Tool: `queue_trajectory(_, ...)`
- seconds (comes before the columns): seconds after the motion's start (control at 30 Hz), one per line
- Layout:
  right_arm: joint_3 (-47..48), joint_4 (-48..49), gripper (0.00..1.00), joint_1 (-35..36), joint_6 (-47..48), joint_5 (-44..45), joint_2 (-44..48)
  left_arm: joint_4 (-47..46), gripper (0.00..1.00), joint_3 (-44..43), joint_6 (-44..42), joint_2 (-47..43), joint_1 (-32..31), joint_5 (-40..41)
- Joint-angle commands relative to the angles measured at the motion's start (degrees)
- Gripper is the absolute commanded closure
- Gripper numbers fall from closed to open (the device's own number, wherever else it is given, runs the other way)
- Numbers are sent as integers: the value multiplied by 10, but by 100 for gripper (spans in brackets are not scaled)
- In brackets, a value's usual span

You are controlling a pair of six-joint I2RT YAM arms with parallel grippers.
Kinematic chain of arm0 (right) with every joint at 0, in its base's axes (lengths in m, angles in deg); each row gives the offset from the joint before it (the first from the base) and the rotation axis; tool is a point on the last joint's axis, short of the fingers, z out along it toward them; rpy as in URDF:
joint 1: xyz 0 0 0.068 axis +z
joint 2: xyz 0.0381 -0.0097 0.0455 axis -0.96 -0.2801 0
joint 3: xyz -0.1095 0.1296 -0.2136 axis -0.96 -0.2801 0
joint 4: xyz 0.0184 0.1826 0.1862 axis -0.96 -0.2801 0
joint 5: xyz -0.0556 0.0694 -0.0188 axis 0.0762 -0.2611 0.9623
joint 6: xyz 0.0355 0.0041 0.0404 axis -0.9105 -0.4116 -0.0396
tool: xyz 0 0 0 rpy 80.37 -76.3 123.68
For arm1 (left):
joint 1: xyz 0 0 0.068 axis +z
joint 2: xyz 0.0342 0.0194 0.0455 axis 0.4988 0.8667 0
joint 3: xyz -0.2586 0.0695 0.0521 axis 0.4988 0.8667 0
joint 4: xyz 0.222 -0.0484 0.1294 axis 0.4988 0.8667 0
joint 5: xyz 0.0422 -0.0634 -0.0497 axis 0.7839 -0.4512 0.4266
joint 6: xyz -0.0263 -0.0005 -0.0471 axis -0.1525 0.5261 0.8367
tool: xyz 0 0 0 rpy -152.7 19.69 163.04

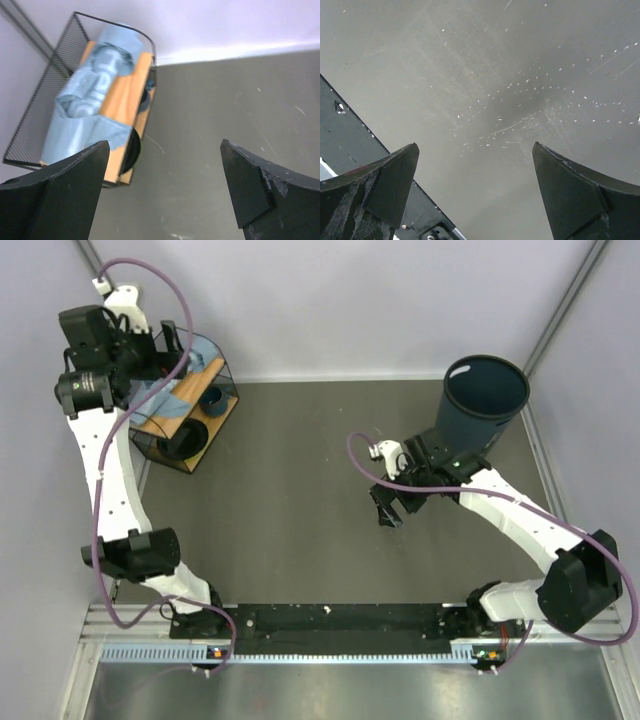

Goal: Put the trash bags into the trash bin

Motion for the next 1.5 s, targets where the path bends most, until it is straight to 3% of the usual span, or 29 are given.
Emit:
queue_trajectory(0.0, 42, -11, 1, -3, 10, -10, -15, -106, 1, -17, 26, 66, 69, -55)
queue_trajectory(0.17, 45, -13, 1, -3, 15, -2, -20, -155, 2, -21, 7, 134, 94, -81)
queue_trajectory(0.37, 41, -12, 1, -6, 12, -12, -36, -189, 4, -23, -34, 204, 96, -52)
queue_trajectory(0.5, 43, -13, 1, -11, 8, -23, -46, -245, 5, -7, -77, 210, 80, -36)
queue_trajectory(0.63, 45, -12, 1, -16, 5, -33, -54, -242, 8, -27, -106, 228, 68, -9)
queue_trajectory(0.87, 44, -12, 1, -20, 4, -38, -60, -226, 16, -9, -173, 228, 35, 90)
queue_trajectory(1.03, 44, -13, 1, -20, 3, -40, -66, -229, 23, -7, -244, 250, -7, 263)
queue_trajectory(1.47, 46, -13, 1, -22, 2, -47, -83, -223, 25, -31, -346, 322, -19, 347)
